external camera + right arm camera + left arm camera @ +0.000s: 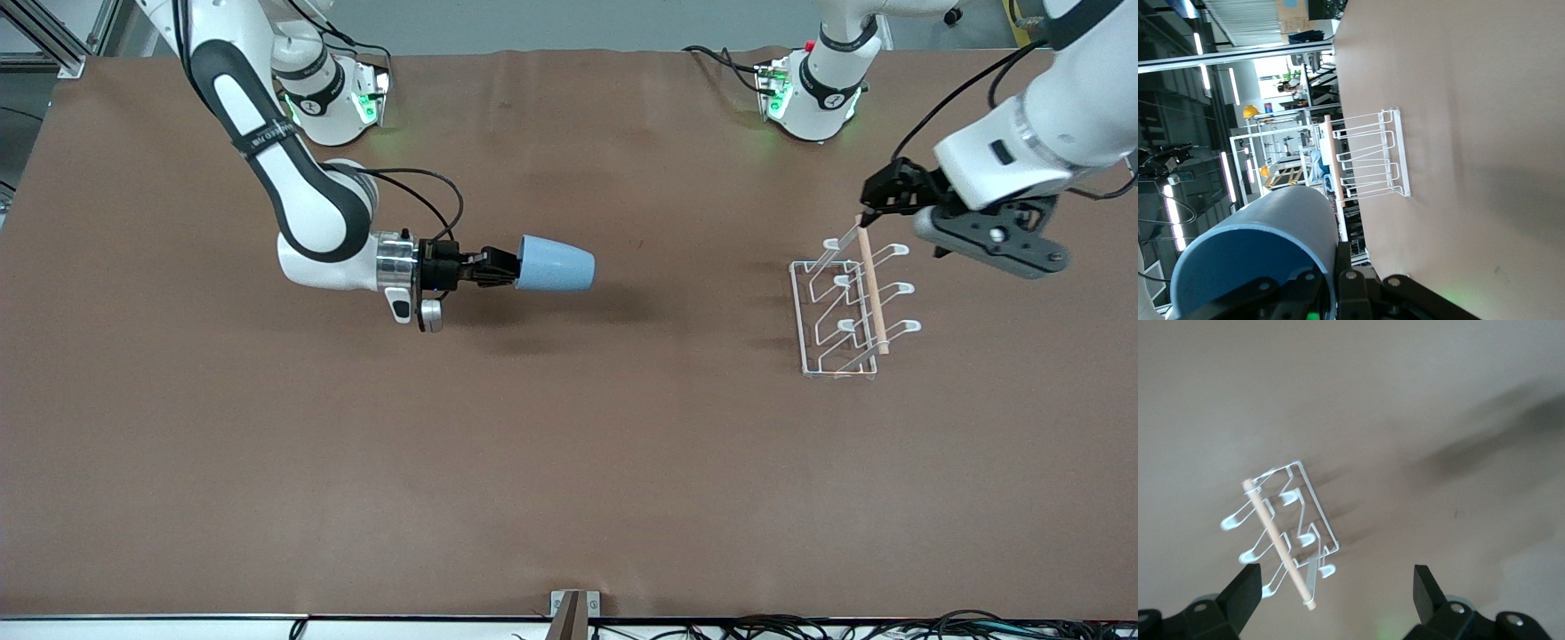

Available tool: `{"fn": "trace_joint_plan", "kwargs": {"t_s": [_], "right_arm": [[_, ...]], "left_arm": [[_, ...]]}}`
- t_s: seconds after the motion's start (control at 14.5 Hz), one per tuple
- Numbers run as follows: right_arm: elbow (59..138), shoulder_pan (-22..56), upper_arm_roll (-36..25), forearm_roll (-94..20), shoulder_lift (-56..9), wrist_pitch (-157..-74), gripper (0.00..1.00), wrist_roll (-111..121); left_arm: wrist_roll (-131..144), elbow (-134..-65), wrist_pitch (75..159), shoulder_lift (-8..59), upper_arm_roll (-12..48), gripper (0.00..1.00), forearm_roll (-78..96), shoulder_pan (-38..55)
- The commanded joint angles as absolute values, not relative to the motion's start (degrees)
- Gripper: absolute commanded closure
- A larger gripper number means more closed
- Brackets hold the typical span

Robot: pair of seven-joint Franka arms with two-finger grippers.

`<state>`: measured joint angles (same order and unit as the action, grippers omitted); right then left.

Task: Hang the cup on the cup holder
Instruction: 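Hold the cup with the right gripper while the left gripper reaches it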

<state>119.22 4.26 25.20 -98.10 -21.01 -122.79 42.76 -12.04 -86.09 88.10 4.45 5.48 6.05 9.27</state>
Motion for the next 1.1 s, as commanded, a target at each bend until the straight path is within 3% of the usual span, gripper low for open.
{"fn": "trace_joint_plan", "kwargs": {"t_s": [0.0, 0.48, 0.76, 1.03], "right_arm": [[117.07, 5.8, 26.54, -102.65, -23.2, -125.05, 1.0, 47.45], [113.13, 8.96, 28.56, -105.99, -25.13, -131.83, 1.0, 49.66], [111.8, 9.14, 30.41, -106.08, -26.1, -134.91, 1.0, 49.57], [111.8, 9.14, 30.41, -106.08, -26.1, -134.91, 1.0, 49.57]], "left_arm": [[-17.72, -83.94, 89.29, 6.85, 9.04, 0.0, 6.33, 9.93], [-26.19, -83.85, 93.6, 12.03, 17.92, 0.0, 3.01, 14.3], [-26.28, -83.85, 93.6, 14.32, 18.11, 0.0, -3.51, 23.01], [-34.68, -83.94, 93.86, 16.26, 18.63, 0.0, -3.25, 24.08]]}}
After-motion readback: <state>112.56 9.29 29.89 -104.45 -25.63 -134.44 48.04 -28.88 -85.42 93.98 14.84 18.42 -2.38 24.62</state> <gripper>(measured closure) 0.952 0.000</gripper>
